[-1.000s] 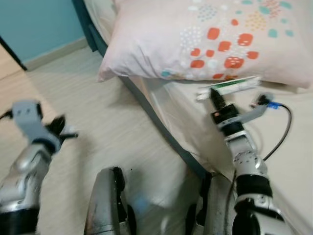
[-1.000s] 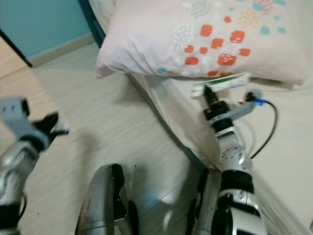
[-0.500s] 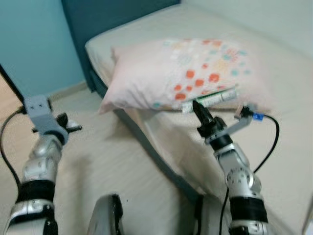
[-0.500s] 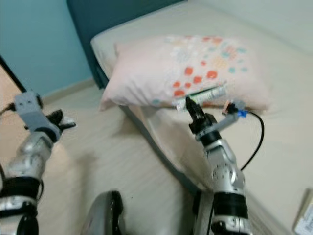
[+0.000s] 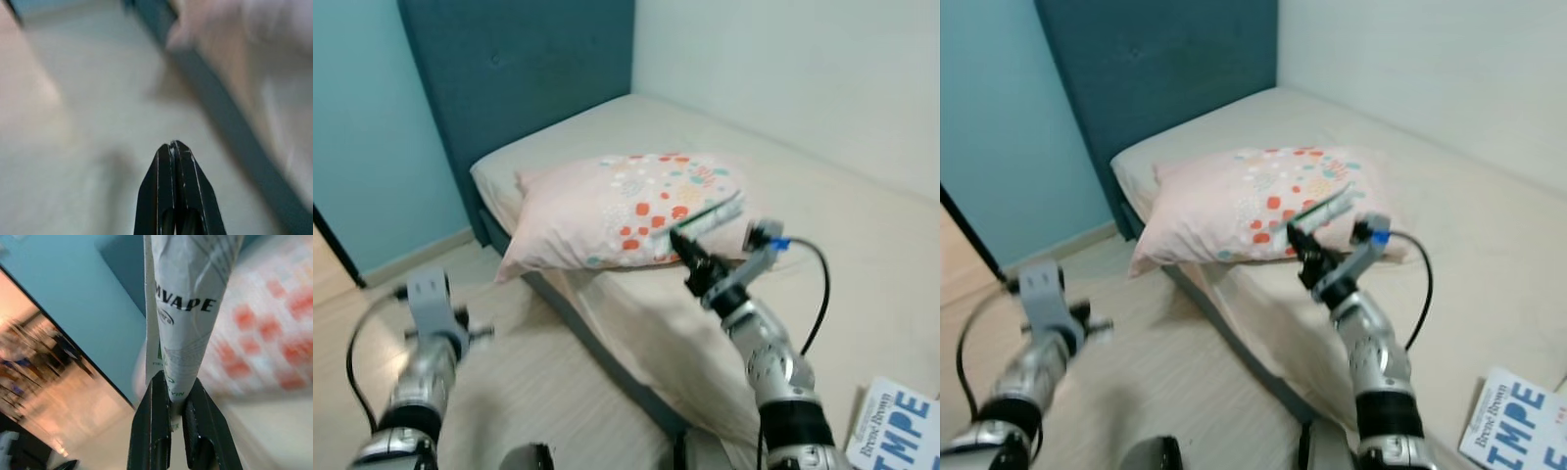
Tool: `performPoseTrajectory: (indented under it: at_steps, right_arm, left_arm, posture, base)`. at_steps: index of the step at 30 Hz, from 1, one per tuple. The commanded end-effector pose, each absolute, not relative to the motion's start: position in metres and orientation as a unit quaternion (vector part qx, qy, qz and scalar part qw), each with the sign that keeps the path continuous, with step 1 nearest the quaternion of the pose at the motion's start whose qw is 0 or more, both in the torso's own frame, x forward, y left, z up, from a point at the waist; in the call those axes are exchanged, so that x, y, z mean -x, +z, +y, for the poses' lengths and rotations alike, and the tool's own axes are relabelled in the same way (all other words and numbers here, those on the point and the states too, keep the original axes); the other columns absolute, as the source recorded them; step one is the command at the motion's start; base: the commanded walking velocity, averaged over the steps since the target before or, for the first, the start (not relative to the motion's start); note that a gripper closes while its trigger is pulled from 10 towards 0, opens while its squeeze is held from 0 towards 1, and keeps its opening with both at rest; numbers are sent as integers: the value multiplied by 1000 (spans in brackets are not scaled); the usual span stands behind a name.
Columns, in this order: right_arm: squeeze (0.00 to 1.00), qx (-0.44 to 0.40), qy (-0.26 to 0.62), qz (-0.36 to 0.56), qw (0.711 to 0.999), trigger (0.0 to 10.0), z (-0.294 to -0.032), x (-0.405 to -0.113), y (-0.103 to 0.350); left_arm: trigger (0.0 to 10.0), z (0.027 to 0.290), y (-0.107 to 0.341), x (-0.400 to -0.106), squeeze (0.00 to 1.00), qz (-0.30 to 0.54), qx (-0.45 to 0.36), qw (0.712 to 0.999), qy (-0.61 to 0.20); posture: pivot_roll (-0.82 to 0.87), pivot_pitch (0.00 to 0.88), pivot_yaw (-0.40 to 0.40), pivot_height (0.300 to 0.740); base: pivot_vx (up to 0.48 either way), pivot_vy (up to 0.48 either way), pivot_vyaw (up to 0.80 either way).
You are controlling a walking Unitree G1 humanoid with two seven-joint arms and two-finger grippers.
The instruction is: Clean up the room
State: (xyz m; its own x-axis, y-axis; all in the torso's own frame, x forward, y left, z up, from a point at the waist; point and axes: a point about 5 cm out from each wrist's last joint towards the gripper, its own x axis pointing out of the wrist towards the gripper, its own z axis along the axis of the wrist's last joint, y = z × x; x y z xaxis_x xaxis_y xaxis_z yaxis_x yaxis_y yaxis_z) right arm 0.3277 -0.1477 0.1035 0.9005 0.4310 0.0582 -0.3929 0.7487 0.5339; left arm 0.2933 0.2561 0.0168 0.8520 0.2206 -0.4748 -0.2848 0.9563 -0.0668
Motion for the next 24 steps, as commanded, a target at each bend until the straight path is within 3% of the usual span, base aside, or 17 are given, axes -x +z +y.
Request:
performPoseTrajectory:
  at_steps: [1, 10, 19, 24]
  right_arm:
    - [0, -258, 199, 83, 942, 0, -152, -320, 77]
    - [0, -238, 127, 198, 942, 0, -169, -294, 16]
    - [0, -203, 81, 330, 918, 0, -175, -242, -41]
    - [0, -198, 44, 372, 906, 0, -182, -222, -58]
  left_arm:
    - [10000, 254, -1, -279, 0, 275, 54, 950, 136]
    - [10000, 252, -37, -237, 0, 363, 12, 922, 137]
    - [10000, 247, -68, -191, 0, 447, -8, 883, 142]
    - [10000, 241, -77, -177, 0, 471, -1, 871, 141]
  posture:
    - [41, 0, -17, 603]
    - [40, 0, -8, 638]
    - [33, 0, -24, 672]
    - [30, 0, -34, 692]
  base:
    - [0, 0, 0]
    - [0, 0, 0]
    - [0, 0, 0]
    - [-399, 0, 0]
